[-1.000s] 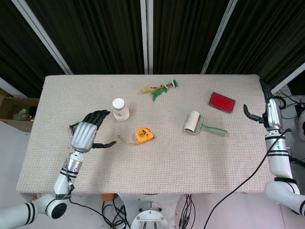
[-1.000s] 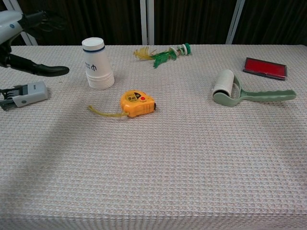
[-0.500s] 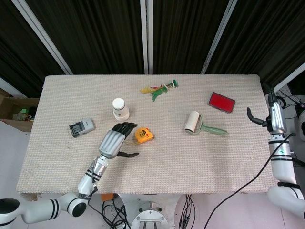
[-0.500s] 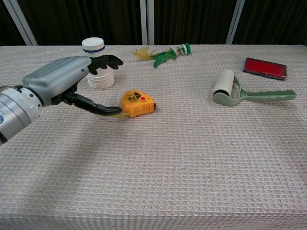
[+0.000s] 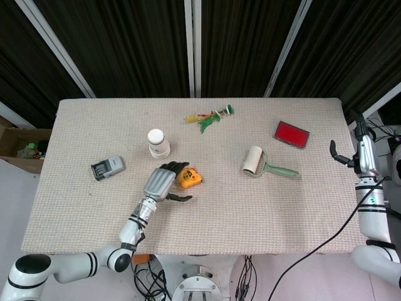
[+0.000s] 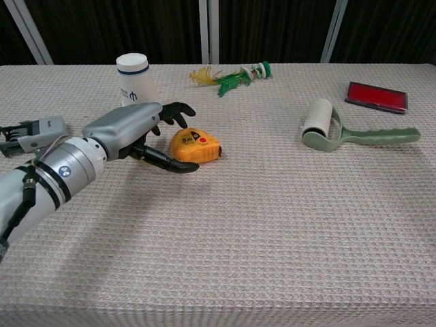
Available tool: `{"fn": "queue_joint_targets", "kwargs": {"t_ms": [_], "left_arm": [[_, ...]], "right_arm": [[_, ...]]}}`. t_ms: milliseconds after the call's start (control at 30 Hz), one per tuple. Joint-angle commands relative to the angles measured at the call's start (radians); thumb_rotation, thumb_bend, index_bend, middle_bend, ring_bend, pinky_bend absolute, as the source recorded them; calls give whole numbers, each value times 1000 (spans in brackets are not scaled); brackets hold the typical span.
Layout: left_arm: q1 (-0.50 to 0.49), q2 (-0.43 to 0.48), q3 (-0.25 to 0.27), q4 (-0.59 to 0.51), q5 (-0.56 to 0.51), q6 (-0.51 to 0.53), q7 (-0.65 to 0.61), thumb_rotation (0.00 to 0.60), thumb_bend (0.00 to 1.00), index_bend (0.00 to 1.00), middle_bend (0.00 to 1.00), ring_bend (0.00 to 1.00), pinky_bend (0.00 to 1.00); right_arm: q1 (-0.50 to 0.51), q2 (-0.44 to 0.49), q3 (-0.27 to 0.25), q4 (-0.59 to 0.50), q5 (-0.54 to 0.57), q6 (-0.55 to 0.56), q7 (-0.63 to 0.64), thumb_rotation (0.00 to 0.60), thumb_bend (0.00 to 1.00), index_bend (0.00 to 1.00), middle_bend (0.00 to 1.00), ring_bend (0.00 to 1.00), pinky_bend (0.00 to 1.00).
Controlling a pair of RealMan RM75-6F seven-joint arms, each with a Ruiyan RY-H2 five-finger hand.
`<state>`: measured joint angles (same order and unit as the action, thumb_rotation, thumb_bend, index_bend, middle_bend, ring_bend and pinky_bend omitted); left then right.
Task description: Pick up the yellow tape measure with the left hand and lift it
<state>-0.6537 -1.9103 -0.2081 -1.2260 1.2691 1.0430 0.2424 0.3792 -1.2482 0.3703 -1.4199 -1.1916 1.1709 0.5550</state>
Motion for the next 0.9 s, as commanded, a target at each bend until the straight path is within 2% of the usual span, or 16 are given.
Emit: {"fn": "queue_joint_targets", "kwargs": {"t_ms": [33, 233, 500, 633, 733, 800, 900], "left_arm": [[-14, -34, -25, 24, -47, 11, 87, 298, 61, 186, 251, 209, 332], [-20, -76, -32, 72, -75, 68, 229, 291, 81, 244, 303, 246, 384], [-28, -87, -50, 67, -93, 69, 221, 238, 106, 286, 346, 291, 442], [-37, -94, -55, 71, -114, 52, 239, 184, 114, 291, 345, 292, 444], [-40, -102, -51, 80, -105, 66, 245, 166, 114, 290, 344, 292, 444], [-41, -107, -48, 78, -107, 65, 247, 129, 113, 288, 342, 292, 444], [-46, -115, -42, 86, -104, 68, 264, 110, 112, 287, 341, 292, 444]], "right_arm": [[-1, -5, -4, 10, -6, 4, 2, 600, 439, 0, 0, 0, 0], [-6, -10, -7, 29, -16, 15, 18, 600, 441, 0, 0, 0, 0], [-11, -13, -8, 46, -17, 15, 38, 600, 443, 0, 0, 0, 0], [-14, -15, -10, 51, -19, 17, 44, 600, 443, 0, 0, 0, 0], [-16, -13, -10, 54, -16, 15, 47, 600, 444, 0, 0, 0, 0], [-16, -12, -9, 56, -13, 11, 51, 600, 444, 0, 0, 0, 0], [-16, -15, -10, 59, -13, 7, 54, 600, 444, 0, 0, 0, 0]]}}
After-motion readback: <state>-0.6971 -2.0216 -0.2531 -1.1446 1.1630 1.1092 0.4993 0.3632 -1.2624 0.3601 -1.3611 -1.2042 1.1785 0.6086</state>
